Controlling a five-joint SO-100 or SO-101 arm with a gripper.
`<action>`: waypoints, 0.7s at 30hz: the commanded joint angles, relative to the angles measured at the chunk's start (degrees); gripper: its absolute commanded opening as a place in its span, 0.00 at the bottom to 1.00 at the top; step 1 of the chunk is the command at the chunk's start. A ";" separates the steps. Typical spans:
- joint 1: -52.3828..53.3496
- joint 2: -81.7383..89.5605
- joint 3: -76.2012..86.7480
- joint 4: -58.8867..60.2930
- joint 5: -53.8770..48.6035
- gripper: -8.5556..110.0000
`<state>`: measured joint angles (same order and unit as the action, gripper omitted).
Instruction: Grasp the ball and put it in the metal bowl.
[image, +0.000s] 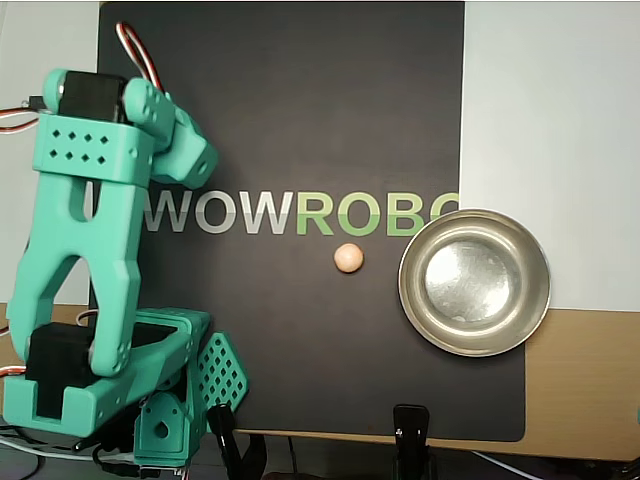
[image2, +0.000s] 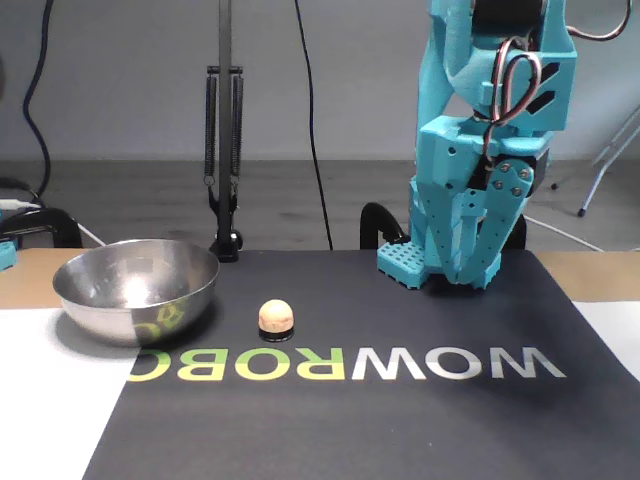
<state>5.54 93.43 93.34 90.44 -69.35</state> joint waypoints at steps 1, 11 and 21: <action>0.88 1.05 0.09 0.35 -1.85 0.08; 2.11 2.11 0.44 0.35 -2.55 0.08; 2.11 10.99 10.90 -0.44 -4.66 0.08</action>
<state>7.65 100.63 102.92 90.35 -72.69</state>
